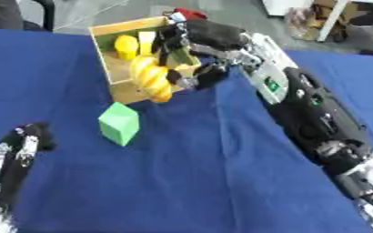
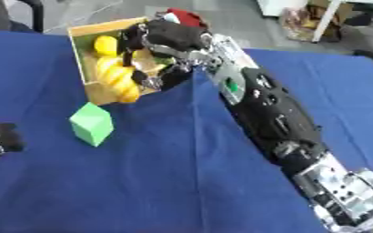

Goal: Pick up objects on the table and place them in the box.

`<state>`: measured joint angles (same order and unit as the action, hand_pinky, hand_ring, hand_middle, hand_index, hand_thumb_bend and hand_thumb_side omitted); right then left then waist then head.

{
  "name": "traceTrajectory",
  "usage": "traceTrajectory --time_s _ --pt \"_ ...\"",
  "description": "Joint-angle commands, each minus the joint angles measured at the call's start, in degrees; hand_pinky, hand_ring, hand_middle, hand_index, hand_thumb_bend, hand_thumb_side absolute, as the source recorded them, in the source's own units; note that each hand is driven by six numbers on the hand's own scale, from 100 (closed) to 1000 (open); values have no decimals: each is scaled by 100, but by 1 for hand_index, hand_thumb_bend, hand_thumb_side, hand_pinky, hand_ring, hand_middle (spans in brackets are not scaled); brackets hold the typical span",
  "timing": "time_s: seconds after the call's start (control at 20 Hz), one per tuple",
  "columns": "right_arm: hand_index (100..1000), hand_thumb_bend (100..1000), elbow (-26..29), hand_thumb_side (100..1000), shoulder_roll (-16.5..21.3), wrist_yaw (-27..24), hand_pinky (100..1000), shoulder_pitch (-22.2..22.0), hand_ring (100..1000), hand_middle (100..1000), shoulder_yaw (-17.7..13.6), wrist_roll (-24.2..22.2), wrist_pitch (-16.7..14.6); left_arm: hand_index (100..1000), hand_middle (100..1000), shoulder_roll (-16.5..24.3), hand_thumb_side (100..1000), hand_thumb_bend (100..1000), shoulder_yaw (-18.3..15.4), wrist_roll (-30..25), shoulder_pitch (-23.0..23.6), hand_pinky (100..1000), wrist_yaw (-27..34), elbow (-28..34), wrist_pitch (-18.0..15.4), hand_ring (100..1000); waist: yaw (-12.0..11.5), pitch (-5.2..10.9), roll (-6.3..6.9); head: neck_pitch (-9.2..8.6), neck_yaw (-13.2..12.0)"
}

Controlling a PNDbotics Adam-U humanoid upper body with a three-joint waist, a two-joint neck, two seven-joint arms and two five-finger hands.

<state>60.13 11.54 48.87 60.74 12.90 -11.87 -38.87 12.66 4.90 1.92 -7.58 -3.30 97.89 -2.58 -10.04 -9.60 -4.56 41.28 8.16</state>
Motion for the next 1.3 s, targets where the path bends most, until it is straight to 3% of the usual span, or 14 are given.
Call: traceTrajectory --time_s 0.05,0.15,0.4,0.6,0.75,0.85,1.0,1.1,1.3 --pt "399 100 -485 100 -281 504 760 377 740 686 -542 381 344 723 545 94 737 100 54 -61 -115 641 21 120 -6 566 -92 -24 61 -121 109" --pt "407 100 -848 100 -481 792 746 545 728 672 -840 642 658 723 545 92 737 100 94 -101 -161 641 32 121 -5 566 -209 -55 67 -150 186" --pt "419 100 -1795 231 -926 1612 723 795 712 653 -1456 1314 1696 723 544 83 735 100 190 -206 -268 641 58 123 -4 565 -454 -113 70 -228 361" --pt "441 100 -2379 228 -1090 2052 707 787 696 638 -1796 2033 2896 723 544 77 737 100 230 -258 -304 641 73 119 -2 565 -568 -134 66 -263 447" --pt "558 100 -2579 219 -1098 2261 716 772 708 659 -1812 2431 3589 723 544 79 738 100 223 -253 -294 641 71 114 1 565 -571 -127 50 -270 455" --pt "727 100 -2638 213 -1089 2329 727 773 726 696 -1816 2601 3936 723 544 70 739 100 228 -257 -287 641 71 112 0 565 -567 -114 43 -268 453" --pt "909 100 -2676 205 -1068 2400 747 777 754 740 -1776 2630 4199 723 545 63 739 100 225 -257 -271 641 68 106 0 565 -557 -89 40 -266 449" --pt "980 100 -2696 202 -1046 2449 759 769 770 761 -1746 2497 4258 723 545 57 738 100 218 -250 -260 641 66 105 -1 565 -545 -68 42 -260 443" --pt "1000 100 -2543 203 -955 2462 767 749 783 780 -1679 2225 4136 723 545 45 739 100 204 -239 -229 642 62 99 -2 565 -506 -22 45 -236 418"
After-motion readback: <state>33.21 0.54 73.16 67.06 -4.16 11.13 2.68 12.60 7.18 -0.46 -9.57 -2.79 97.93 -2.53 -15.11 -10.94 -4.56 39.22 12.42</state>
